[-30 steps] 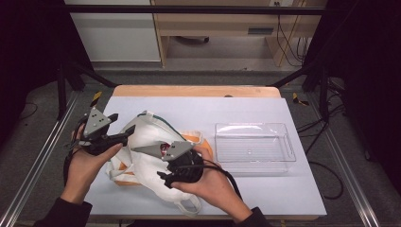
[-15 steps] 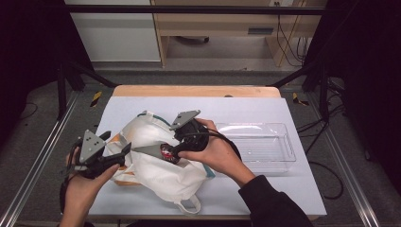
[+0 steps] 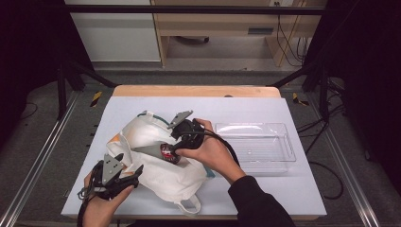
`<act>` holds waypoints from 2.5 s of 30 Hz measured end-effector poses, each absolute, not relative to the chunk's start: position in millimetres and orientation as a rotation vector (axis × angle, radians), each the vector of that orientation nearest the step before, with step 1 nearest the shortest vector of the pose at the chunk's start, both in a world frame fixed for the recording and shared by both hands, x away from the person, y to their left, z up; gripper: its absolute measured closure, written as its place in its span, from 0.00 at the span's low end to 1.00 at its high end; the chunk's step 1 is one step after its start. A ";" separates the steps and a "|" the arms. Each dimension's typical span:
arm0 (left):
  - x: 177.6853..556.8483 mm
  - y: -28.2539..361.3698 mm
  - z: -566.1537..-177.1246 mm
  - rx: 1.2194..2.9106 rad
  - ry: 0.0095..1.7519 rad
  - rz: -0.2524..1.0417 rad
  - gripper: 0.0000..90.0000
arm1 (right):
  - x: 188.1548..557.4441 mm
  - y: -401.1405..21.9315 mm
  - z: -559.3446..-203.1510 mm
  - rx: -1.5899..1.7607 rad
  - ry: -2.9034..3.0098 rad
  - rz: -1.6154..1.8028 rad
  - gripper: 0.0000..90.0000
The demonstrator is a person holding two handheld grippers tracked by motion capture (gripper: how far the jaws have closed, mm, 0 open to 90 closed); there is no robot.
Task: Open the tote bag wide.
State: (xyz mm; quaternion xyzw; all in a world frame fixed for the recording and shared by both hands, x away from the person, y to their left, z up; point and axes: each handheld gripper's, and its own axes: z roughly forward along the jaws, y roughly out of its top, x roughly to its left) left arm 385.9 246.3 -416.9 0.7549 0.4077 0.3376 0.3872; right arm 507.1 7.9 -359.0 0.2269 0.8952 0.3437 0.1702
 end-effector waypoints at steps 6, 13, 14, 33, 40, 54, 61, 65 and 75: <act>388.0 252.7 -434.0 1.936 1.054 0.837 0.27 | 517.6 20.9 -369.8 0.626 2.599 0.941 0.23; 387.6 248.1 -442.2 1.926 1.072 0.755 0.37 | 521.5 22.8 -376.0 0.590 2.610 0.868 0.46; 387.8 247.9 -442.8 1.929 1.068 0.751 0.39 | 521.4 22.2 -376.0 0.590 2.613 0.868 0.51; 390.3 254.7 -448.1 1.971 1.063 0.705 0.82 | 547.3 1.9 -369.5 0.690 2.570 0.912 0.95; 388.7 256.5 -446.0 1.965 1.055 0.706 0.88 | 562.6 -8.8 -370.3 0.744 2.542 0.947 0.96; 385.6 261.6 -445.7 1.995 1.054 0.700 0.93 | 584.6 -20.9 -377.2 0.806 2.550 0.892 0.96; 384.3 264.1 -447.0 2.007 1.054 0.699 0.93 | 589.3 -25.8 -383.1 0.835 2.553 0.863 0.96; 383.5 263.8 -448.0 2.020 1.056 0.703 0.93 | 588.2 -25.9 -383.8 0.831 2.556 0.849 0.96; 384.9 264.3 -451.9 2.039 1.061 0.696 0.93 | 591.1 -27.6 -395.0 0.845 2.584 0.804 0.95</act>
